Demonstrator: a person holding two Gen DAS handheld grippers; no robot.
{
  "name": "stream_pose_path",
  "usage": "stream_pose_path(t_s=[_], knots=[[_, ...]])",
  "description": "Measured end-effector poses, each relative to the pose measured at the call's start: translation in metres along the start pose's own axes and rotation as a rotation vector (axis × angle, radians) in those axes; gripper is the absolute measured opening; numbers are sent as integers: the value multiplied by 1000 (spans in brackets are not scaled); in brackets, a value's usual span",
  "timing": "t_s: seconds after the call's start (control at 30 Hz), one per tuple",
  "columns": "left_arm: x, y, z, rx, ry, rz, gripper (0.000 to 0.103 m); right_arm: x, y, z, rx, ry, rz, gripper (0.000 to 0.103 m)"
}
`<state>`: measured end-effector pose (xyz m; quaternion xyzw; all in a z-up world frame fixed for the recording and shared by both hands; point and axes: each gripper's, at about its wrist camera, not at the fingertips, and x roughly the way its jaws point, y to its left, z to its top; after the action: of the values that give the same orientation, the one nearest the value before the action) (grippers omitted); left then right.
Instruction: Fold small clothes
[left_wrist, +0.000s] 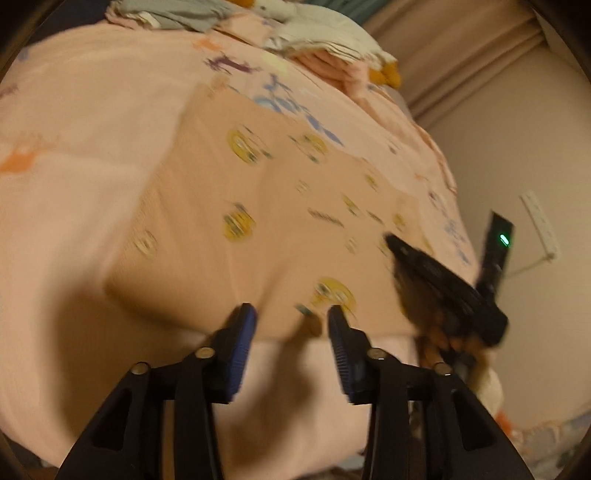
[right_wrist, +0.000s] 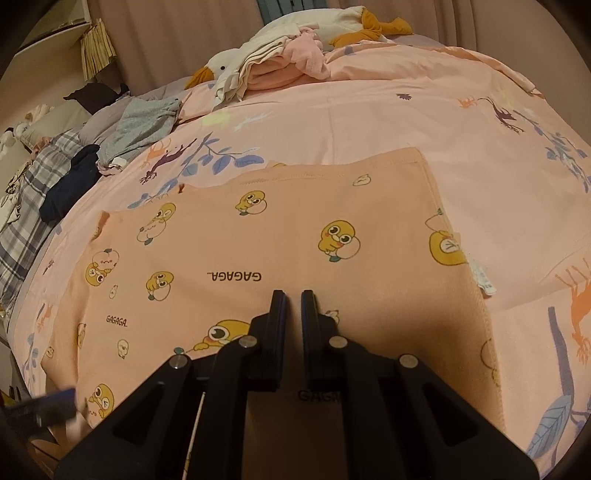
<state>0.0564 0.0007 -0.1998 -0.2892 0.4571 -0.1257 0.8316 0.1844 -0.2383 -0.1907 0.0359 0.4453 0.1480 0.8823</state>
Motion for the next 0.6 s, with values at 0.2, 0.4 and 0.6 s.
stream_pose_path(t_s=[0.2,0.4,0.6], knots=[[6,15,8,-185,134,-244,46,-1,4,0,-24,-4,-25,8],[28,8,3,-203,207,-274,46,-1,5,0,-28,-6,-25,8],[19,-4,15,-107,19,-152,46,-2,6,0,-29,-3,-24,9]])
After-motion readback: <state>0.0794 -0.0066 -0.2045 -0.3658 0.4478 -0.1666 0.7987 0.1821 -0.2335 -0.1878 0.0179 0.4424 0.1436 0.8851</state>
